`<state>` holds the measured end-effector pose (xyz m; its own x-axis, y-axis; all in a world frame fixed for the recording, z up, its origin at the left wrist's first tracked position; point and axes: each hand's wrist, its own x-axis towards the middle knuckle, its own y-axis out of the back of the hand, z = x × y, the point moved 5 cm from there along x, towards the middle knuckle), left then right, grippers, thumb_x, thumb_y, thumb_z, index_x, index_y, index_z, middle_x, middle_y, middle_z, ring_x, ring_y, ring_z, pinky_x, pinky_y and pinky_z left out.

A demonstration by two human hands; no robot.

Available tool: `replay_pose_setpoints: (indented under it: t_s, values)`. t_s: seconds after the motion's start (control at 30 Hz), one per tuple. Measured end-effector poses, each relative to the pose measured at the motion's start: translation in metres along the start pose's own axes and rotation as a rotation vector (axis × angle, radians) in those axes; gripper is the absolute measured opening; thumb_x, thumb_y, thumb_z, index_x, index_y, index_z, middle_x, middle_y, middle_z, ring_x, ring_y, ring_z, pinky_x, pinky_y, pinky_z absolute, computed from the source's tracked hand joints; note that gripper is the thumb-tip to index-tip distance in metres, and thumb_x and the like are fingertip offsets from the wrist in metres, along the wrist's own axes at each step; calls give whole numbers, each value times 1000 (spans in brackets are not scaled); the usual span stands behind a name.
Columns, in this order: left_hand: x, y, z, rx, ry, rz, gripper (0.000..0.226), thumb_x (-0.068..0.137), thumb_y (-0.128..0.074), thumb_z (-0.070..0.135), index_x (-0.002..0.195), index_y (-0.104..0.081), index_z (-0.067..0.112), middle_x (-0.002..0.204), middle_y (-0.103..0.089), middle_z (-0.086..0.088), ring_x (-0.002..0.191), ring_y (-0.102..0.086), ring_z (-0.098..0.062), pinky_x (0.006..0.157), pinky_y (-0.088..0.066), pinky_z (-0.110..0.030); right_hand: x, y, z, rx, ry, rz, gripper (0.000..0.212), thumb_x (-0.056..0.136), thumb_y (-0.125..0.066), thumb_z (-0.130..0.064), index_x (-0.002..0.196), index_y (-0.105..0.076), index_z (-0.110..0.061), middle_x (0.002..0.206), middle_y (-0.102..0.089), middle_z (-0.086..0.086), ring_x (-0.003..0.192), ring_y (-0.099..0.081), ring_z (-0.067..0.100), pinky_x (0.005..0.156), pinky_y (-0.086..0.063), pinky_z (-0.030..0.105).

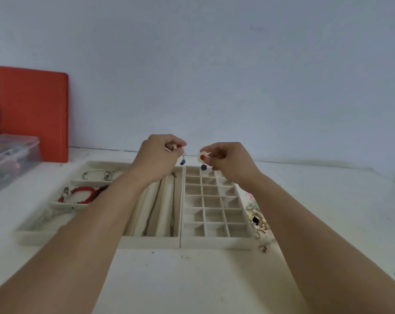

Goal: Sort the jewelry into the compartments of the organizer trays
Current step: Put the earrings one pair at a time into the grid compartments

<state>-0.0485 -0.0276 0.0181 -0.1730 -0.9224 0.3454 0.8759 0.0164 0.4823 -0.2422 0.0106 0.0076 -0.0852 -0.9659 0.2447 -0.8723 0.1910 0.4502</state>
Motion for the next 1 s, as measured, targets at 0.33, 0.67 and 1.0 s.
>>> replay_pose_setpoints:
  t_s: [0.33,0.67,1.0]
  values:
    - [11,-3,-19,84,62,-98,14,90,-72,34,89,-77,21,69,-61,6,55,-49,-3,50,-32,-16,29,-32,1,221,-49,-252,23,94,-68,-7,117,-64,-5,96,-75,13,83,-73,22,83,-60,30]
    - [12,-2,-20,23,53,-49,14,92,-70,29,91,-78,17,67,-60,11,50,-50,5,51,-34,-13,22,-38,10,146,-95,-305,31,84,-80,-11,112,-69,-9,91,-74,0,78,-68,10,72,-54,24]
    - [9,-6,-18,46,44,-62,15,94,-68,27,92,-77,16,72,-61,6,51,-50,-1,50,-34,-13,26,-29,20,178,-168,-198,10,85,-80,-11,93,-77,-15,91,-74,6,79,-67,16,70,-55,25]
